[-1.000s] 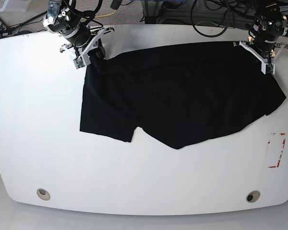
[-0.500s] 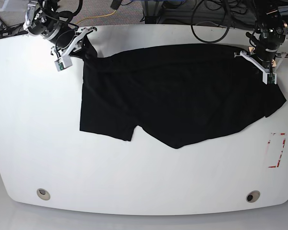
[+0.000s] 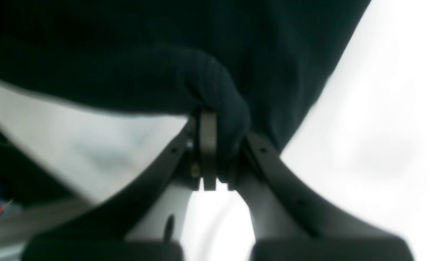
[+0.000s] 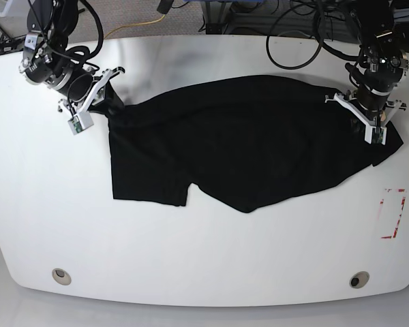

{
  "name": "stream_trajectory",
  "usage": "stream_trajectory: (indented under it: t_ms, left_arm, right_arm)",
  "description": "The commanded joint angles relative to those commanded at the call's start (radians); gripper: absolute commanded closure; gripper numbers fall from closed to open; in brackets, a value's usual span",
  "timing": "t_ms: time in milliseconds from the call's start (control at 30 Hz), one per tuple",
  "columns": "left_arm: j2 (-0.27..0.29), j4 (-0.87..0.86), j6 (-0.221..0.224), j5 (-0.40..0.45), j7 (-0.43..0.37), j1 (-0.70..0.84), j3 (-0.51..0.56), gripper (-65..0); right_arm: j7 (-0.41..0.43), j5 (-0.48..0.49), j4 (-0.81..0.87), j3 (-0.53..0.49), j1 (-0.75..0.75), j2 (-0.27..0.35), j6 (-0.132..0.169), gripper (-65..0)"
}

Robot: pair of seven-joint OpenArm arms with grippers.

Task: Fold the T-shirt properly
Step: 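Drag the held shirt edge back across the table with both grippers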

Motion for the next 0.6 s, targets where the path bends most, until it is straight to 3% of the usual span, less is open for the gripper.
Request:
stream_trajectory:
  t_ms: [133, 433, 600]
  left_arm:
    - [0.0, -0.002, 0.0, 0.002, 0.003, -0.101, 0.0, 0.0]
    - [0.0, -0.003, 0.005, 0.002, 0.175, -0.361, 0.002, 0.0]
    - [-0.002, 0.002, 0.107, 0.002, 0.209, -0.442, 0.038, 0.0]
  right_arm:
    - [-0.002, 0.0, -0.095, 0.002, 0.14, 0.043, 0.0, 0.0]
    - [-0.003, 0.0, -0.345, -0.005, 0.451, 0.144, -0.002, 0.0]
    - [-0.023, 0.0, -0.44, -0.029, 0.615, 0.183, -0.032, 0.0]
